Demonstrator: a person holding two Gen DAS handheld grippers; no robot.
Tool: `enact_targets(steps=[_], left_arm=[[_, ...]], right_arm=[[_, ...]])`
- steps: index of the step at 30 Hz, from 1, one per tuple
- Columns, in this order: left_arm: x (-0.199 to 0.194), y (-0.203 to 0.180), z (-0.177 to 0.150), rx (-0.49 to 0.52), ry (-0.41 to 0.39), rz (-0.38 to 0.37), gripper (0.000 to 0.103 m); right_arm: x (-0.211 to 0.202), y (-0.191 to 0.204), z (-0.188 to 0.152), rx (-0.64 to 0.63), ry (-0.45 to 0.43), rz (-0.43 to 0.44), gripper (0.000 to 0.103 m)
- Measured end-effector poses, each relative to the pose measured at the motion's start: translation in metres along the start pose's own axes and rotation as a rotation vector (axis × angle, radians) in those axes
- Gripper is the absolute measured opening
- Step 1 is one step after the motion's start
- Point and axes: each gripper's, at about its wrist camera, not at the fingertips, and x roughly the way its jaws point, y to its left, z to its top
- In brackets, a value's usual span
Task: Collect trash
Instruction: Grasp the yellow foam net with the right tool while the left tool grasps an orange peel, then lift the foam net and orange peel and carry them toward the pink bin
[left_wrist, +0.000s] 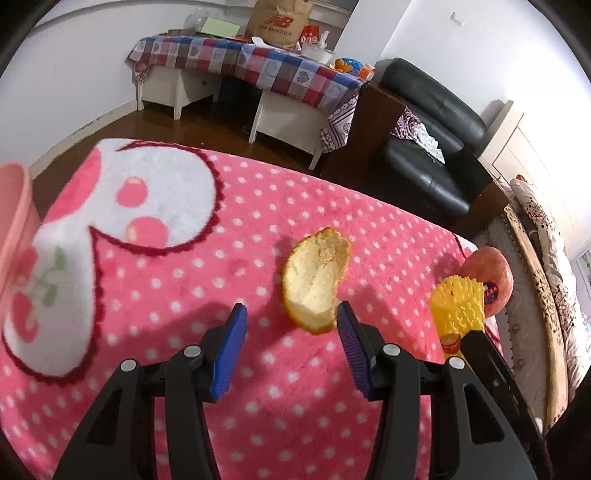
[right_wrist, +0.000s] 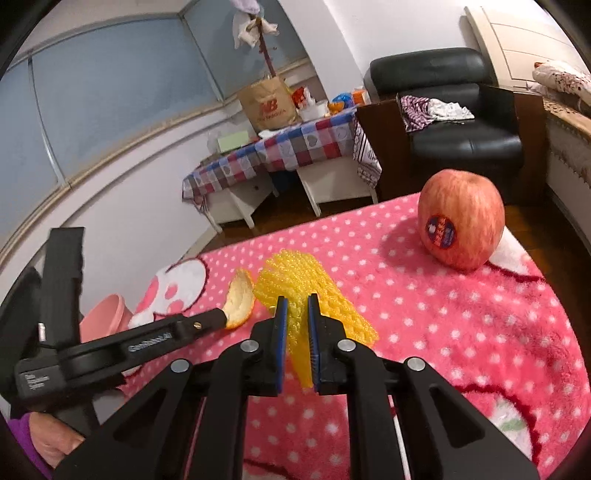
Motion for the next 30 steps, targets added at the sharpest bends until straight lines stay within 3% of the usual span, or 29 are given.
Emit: enact_targets(steps=[4,9,13,15,17,30], left_arm=[[0.012,-0.011,0.001,0.010,0.026,0.009,0.049],[0.016,-0.022,0.000,0.030,0.001,0.049,0.048],[0.018,-0.022,0.002,0.030,-0.015,0.085,0.030],[0.018,-0.022,0.001,0.036,-0.022,0.087,0.028],[0.017,-0.022,0.001,0.048,-0.034,0.108,0.014],[-0.019,-0.024,-0.011,0.111,-0.135,0.087,0.004]], right_arm=[[-0.002,0.000,0.000,-0.001,-0.012,0.008,0.011],[-0.001,0.001,0.000,-0.005,-0.013,0.021,0.011],[0.001,-0.001,0.000,0.004,-0.008,0.026,0.011],[0.001,-0.002,0.000,0.006,-0.007,0.028,0.011],[0.001,-0.002,0.000,0.005,-0.008,0.028,0.011],[0.003,-0.003,-0.003,0.023,-0.005,0.058,0.011]])
